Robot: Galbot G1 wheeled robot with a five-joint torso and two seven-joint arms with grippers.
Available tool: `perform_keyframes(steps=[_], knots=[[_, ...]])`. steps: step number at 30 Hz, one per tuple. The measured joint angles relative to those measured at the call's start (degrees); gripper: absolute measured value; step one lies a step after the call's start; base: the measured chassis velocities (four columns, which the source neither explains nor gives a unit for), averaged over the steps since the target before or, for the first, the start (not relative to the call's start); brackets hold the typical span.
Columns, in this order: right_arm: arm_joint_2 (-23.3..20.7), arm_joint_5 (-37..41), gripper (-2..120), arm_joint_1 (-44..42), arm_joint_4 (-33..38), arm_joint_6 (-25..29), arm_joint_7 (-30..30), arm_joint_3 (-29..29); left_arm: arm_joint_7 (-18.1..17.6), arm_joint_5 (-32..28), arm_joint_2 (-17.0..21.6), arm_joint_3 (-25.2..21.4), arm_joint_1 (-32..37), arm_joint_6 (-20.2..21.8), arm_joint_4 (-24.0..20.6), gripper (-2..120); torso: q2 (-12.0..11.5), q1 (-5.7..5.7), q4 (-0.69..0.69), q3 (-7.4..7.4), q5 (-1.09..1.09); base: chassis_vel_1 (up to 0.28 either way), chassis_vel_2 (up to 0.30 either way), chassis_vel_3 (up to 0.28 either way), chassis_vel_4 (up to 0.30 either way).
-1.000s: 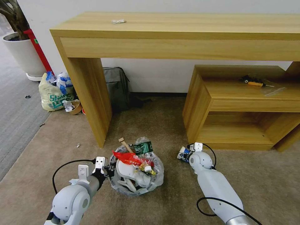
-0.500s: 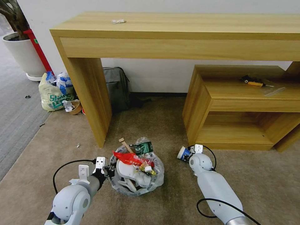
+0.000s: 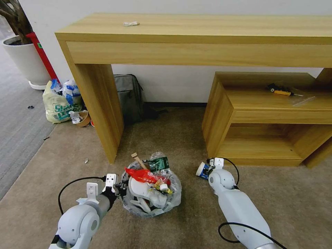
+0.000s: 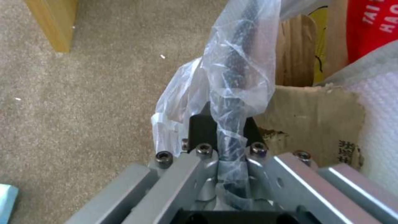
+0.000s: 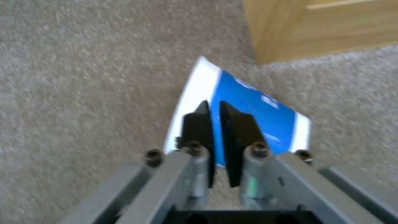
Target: Pick up the trash bin and place the garbage on the floor into it.
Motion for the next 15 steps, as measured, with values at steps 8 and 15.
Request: perform_keyframes(steps=[8, 15], knots=[[1.54, 3.66, 40, 5.53, -4.95, -2.96, 3.34, -2.69, 0.08, 0.39, -0.18, -0.05, 0.14, 0.0, 0.12, 0, 0.0, 0.0, 0.01, 0.0, 0.01, 0.0, 0.0, 0.0, 0.0], [1.4, 10.79, 67, 6.78, -5.45, -4.38, 8.91, -5.37, 0.51, 0.82, -0.34, -0.31, 0.27, 0.0, 0.02, 0, 0.0, 0.0, 0.0, 0.0, 0.01, 0.0, 0.0, 0.0, 0.0]])
